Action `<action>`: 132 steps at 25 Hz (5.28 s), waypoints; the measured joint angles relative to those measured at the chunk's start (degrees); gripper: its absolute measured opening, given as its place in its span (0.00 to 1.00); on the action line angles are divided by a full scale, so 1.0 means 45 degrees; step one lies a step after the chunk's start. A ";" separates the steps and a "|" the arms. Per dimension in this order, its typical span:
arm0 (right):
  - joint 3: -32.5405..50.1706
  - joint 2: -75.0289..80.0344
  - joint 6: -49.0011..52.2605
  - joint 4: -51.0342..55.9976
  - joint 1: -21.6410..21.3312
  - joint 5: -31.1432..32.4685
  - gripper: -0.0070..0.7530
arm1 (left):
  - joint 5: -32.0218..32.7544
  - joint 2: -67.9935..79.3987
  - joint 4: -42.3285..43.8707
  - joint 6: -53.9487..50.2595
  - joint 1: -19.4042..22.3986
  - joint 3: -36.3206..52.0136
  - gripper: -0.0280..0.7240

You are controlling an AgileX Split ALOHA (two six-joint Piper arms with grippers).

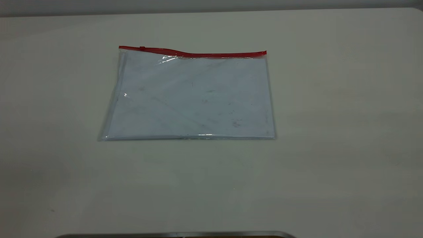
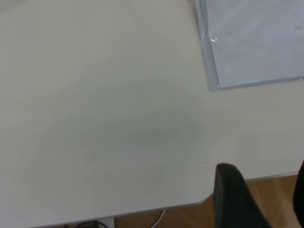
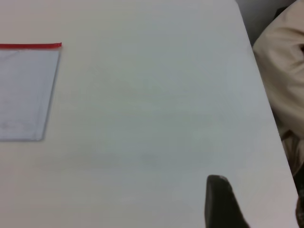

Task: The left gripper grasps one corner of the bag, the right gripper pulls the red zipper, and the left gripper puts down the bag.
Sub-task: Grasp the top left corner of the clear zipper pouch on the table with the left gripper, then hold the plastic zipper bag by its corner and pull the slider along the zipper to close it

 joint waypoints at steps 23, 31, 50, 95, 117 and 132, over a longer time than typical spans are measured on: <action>-0.2485 1.4874 -1.1283 1.0495 0.0686 -0.7303 0.69 | -0.7655 1.4323 -0.1247 0.0445 0.0000 -0.2721 0.73; -0.5541 2.0812 -1.4585 1.3763 0.3177 -0.8205 0.69 | -0.9295 1.9067 -0.1333 0.1236 0.0067 -0.5101 0.75; -0.7516 2.4123 -1.4719 1.5072 0.3872 -0.8218 0.66 | -0.7807 3.0124 -0.6847 0.7685 0.1383 -1.3878 0.73; -1.0449 2.6392 -1.6439 1.5174 0.3872 -0.8147 0.58 | -0.1985 3.4695 -1.4595 1.8152 0.1374 -1.7904 0.11; -1.6761 3.2416 -2.1076 1.7652 0.5139 -0.4395 0.58 | -0.0036 3.4687 -1.2533 2.0624 -0.0075 -1.7904 0.11; -1.6771 3.3162 -2.1920 1.7929 0.5140 -0.3899 0.57 | 0.0017 3.4633 -1.2347 2.2504 -0.0606 -1.7904 0.11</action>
